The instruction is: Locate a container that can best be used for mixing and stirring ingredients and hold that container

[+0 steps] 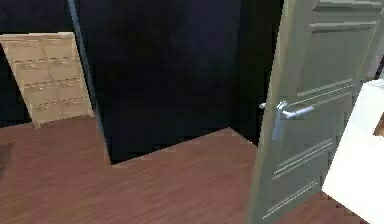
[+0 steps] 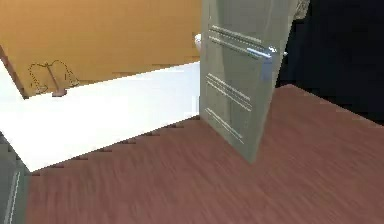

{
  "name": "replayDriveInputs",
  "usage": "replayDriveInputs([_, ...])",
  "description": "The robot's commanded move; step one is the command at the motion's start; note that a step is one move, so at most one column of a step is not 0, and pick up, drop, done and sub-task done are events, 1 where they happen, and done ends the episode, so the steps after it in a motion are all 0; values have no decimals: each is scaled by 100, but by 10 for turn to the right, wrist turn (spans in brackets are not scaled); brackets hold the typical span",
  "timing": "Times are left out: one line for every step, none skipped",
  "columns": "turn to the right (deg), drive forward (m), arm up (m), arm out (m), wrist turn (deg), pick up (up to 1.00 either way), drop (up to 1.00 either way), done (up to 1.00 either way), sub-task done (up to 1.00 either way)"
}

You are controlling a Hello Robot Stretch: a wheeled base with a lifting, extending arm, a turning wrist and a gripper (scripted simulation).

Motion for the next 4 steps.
replayDriveInputs([-450,0,0,0,0,0,0,0,0])
replayDriveInputs([-390,0,0,0,0,0,0,0,0])
replayDriveInputs([0,100,0,0,0,0,0,0,0])
replayDriveInputs([-120,0,0,0,0,0,0,0,0])
